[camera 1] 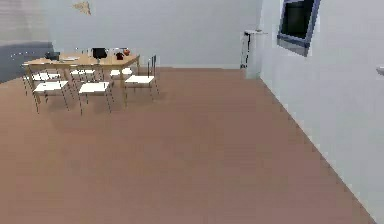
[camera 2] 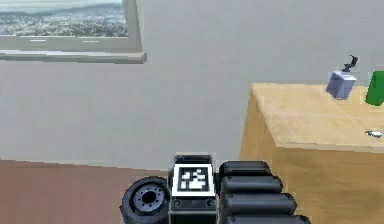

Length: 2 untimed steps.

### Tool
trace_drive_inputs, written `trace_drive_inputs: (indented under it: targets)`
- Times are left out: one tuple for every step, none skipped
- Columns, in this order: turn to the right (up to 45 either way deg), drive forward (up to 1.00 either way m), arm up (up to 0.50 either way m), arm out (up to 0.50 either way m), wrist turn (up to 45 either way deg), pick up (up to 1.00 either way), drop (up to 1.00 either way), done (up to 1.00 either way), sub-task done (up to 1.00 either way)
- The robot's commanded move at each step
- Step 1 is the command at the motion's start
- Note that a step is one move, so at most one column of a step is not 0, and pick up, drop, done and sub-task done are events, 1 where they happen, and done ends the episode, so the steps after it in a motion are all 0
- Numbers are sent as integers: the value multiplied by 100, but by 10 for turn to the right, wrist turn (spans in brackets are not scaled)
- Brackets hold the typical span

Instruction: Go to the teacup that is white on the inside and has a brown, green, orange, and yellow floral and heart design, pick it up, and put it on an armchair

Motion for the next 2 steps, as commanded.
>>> trace_drive_inputs:
  targets:
    - [0, 25, 0, 0, 0, 0, 0, 0, 0]
    - [-450, 0, 0, 0, 0, 0, 0, 0, 0]
